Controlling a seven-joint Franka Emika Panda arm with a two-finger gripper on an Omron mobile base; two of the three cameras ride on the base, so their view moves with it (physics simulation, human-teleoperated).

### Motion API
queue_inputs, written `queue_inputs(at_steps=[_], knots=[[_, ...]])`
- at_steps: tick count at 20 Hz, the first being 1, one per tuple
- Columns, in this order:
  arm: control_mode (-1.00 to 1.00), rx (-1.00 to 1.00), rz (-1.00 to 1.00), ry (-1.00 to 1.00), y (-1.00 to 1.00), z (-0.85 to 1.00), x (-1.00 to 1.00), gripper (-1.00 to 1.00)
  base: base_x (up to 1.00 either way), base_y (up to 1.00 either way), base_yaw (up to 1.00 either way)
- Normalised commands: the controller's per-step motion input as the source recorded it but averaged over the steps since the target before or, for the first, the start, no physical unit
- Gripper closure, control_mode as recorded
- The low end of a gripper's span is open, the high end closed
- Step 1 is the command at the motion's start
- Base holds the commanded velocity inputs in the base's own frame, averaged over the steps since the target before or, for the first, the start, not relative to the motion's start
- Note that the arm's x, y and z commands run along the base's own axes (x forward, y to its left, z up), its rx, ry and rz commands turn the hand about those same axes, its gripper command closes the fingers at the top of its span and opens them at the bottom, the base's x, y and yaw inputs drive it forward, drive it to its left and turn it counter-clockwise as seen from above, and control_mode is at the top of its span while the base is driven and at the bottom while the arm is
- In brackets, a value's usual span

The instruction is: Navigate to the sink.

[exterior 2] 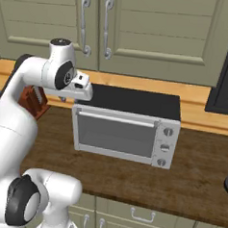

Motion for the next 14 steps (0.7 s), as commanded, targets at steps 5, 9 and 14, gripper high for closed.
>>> queue_inputs(at_steps=[5, 9, 14], knots=[[-1.00, 0.00, 0.00, 0.01, 0.00, 0.00, -0.68, -1.00, 0.00, 0.00, 0.00], [-1.00, 0.00, 0.00, 0.01, -0.05, -0.02, -1.00, -1.00, 0.00, 0.00, 0.00], [-1.00, 0.00, 0.00, 0.00, -0.01, -0.01, -1.00, -1.00, 0.00, 0.00, 0.00]])
